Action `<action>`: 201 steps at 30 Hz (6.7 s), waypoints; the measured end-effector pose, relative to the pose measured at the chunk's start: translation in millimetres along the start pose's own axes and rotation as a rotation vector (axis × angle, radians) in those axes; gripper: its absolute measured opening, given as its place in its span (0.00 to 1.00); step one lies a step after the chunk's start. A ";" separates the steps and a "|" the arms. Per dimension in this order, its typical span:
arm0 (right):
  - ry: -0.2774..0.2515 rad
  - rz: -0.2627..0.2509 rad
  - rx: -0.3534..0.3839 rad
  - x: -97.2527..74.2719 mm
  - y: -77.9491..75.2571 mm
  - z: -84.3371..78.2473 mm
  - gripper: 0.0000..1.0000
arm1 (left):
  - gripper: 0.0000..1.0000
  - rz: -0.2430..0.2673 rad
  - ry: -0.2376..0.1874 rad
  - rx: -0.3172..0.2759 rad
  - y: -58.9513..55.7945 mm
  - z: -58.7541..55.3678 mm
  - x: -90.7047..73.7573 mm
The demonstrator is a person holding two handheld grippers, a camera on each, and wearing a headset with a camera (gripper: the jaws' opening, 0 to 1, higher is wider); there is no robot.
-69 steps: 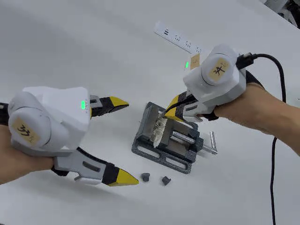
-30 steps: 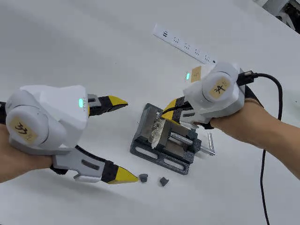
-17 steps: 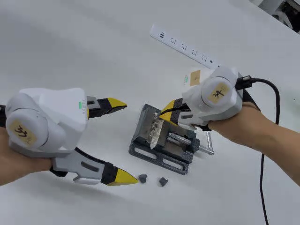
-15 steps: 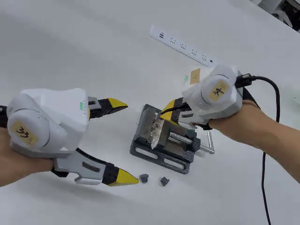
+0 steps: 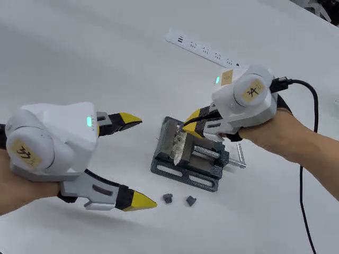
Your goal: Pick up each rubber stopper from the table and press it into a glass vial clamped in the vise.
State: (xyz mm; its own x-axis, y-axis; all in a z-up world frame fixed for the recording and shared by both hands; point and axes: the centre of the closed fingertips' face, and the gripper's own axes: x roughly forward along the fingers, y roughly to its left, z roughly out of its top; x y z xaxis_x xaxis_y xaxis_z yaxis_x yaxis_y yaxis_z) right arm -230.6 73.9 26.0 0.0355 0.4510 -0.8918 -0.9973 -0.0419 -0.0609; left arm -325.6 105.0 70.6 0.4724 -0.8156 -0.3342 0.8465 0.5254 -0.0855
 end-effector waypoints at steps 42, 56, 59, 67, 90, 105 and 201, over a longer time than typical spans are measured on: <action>-0.128 -0.095 0.103 -53.2 5.9 -7.9 0.19 | 0.86 -0.009 0.046 0.027 -8.9 2.2 -5.6; -0.179 -0.169 0.174 -89.9 18.4 -34.5 0.31 | 0.85 -0.014 0.070 0.028 -24.4 4.3 -5.5; -0.186 -0.181 0.187 -95.5 22.5 -42.0 0.33 | 0.85 -0.016 0.073 0.031 -28.2 6.4 -4.8; -0.210 -0.219 0.235 -111.2 36.4 -59.8 0.38 | 0.84 -0.025 0.079 0.044 -38.2 12.1 -2.4; -0.256 -0.282 0.387 -139.7 95.8 -117.2 0.55 | 0.82 -0.074 0.141 0.088 -54.6 8.4 2.2; -0.292 -0.324 0.461 -145.6 113.3 -140.4 0.59 | 0.76 -0.078 0.222 0.084 -56.4 -6.7 10.9; -0.342 -0.366 0.591 -147.8 124.7 -187.4 0.52 | 0.10 0.122 0.562 0.063 -53.5 -80.5 80.2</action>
State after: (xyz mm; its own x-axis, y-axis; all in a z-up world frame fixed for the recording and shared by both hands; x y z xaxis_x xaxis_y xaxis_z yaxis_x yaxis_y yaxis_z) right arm -348.1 -165.0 66.2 0.4434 0.5986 -0.6671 -0.7984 0.6020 0.0095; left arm -352.8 31.0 -27.2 0.3791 -0.4870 -0.7868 0.8153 0.5781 0.0350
